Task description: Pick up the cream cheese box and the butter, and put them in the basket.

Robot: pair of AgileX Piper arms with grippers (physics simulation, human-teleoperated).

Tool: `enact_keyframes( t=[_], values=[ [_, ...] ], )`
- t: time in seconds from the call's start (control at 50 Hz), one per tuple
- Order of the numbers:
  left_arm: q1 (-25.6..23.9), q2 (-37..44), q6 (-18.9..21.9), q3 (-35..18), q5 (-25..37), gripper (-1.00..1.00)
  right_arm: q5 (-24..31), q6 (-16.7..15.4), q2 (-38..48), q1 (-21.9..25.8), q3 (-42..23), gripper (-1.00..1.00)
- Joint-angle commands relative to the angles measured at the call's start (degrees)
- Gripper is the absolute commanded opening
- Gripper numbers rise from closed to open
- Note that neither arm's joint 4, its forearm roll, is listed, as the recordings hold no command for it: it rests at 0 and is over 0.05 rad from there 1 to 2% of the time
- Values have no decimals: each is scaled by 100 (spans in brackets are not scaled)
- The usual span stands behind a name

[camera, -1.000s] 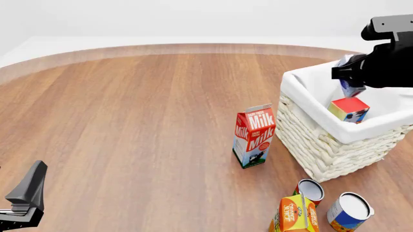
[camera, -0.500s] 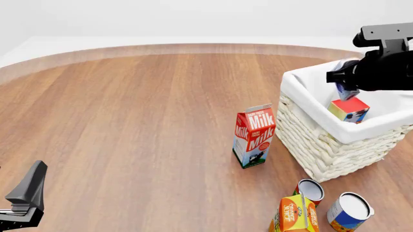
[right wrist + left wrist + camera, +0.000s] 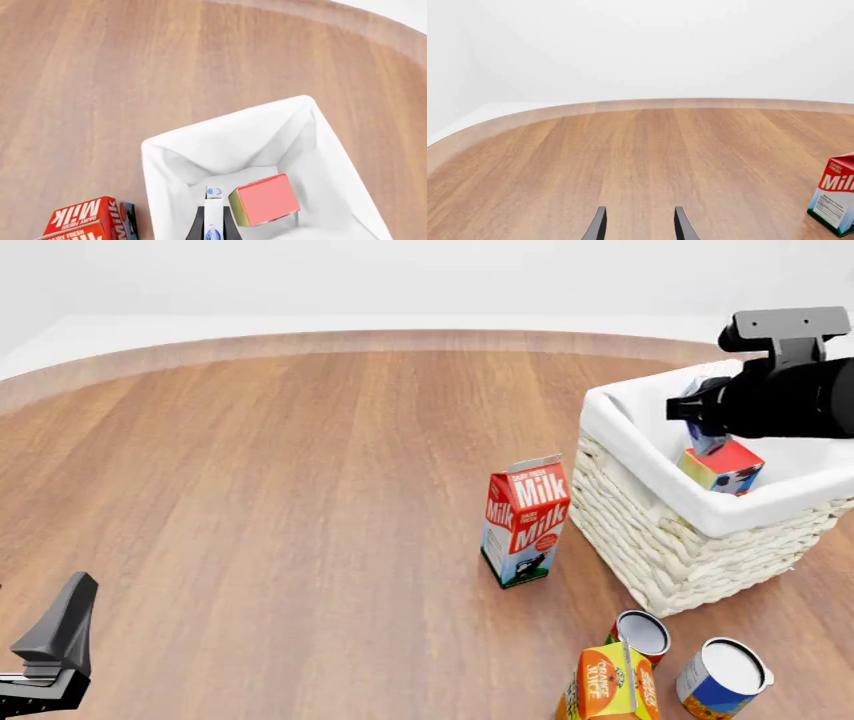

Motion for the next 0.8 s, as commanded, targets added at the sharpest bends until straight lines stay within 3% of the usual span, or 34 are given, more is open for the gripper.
enact_keyframes(
  t=[0.02, 0.36, 0.38, 0.8],
  values=[
    [0, 0, 0, 0, 0, 100, -158, 72, 76, -36, 37, -100],
    [0, 0, 0, 0, 0, 100, -202, 102, 39, -66, 123, -100],
    [0, 0, 0, 0, 0, 100, -187, 86, 25, -88, 106, 100],
    [0, 0, 0, 0, 0, 100, -9, -79, -223, -58, 3, 100]
  ],
)
